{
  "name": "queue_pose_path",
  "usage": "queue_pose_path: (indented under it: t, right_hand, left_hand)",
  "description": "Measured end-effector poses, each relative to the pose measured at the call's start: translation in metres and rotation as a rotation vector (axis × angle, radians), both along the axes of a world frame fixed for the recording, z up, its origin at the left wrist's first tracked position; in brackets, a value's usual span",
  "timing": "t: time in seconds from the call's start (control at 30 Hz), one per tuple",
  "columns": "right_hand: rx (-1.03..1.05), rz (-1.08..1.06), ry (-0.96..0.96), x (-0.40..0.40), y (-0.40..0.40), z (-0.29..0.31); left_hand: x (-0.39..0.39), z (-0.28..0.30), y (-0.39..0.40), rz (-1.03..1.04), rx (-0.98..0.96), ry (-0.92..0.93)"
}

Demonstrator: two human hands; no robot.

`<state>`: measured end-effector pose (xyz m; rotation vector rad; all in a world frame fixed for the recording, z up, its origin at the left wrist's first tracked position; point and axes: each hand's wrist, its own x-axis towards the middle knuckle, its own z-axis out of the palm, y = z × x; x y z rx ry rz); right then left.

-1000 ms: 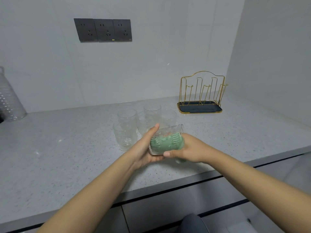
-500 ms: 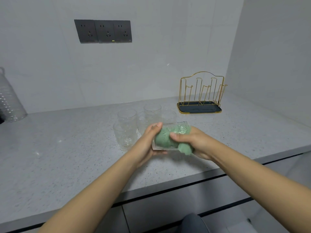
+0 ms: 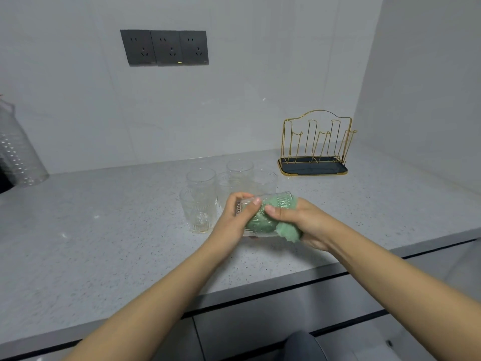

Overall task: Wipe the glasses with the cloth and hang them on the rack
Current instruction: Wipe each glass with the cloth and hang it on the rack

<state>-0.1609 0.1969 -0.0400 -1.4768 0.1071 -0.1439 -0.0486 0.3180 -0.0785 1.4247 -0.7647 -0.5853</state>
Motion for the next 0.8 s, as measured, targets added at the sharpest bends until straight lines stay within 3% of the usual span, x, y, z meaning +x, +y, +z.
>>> queue_pose_path:
  t: [0.07, 0.13, 0.17, 0.23, 0.3, 0.4, 0.47, 0.6, 0.63, 0.7, 0.8]
  right_hand:
    - [-0.289, 0.024, -0.007, -0.002, 0.009, -0.006]
    - [-0.772, 0.072, -0.013, -0.003, 0.013, -0.014]
    - [-0.909, 0.077, -0.007, -0.003, 0.011, -0.016]
    - [-0.819, 0.062, 0.015, -0.002, 0.005, -0.013]
    - [-0.503, 0.009, 0.041, -0.001, -0.002, -0.005]
    - [-0.023, -0.046, 0.030, 0.001, -0.008, -0.001]
    - [-0.103, 0.017, -0.001, -0.003, -0.005, -0.001]
    - [-1.067, 0.058, -0.079, -0.007, -0.002, -0.010]
    - [-1.165, 0.033, -0.102, -0.006, -0.003, -0.011]
    - [-1.003, -0.022, -0.070, -0.004, -0.005, -0.009]
    - [-0.446, -0.036, 0.005, -0.003, -0.006, -0.002]
  left_hand:
    - [0.002, 0.006, -0.001, -0.053, 0.011, 0.171]
    - [0.007, 0.016, 0.002, -0.138, 0.162, 0.292]
    - [0.009, 0.020, 0.004, -0.185, 0.246, 0.327]
    - [0.010, 0.019, 0.007, -0.260, 0.250, 0.384]
    - [0.006, 0.010, 0.006, -0.266, 0.115, 0.360]
    - [0.001, -0.004, 0.002, -0.110, -0.004, 0.188]
    - [0.001, -0.002, 0.001, -0.114, -0.024, 0.189]
    - [0.004, 0.015, 0.004, -0.209, 0.143, 0.479]
    - [0.005, 0.016, 0.004, -0.219, 0.182, 0.524]
    - [0.003, 0.014, 0.004, -0.252, 0.171, 0.536]
    - [-0.002, 0.003, 0.000, -0.231, 0.011, 0.447]
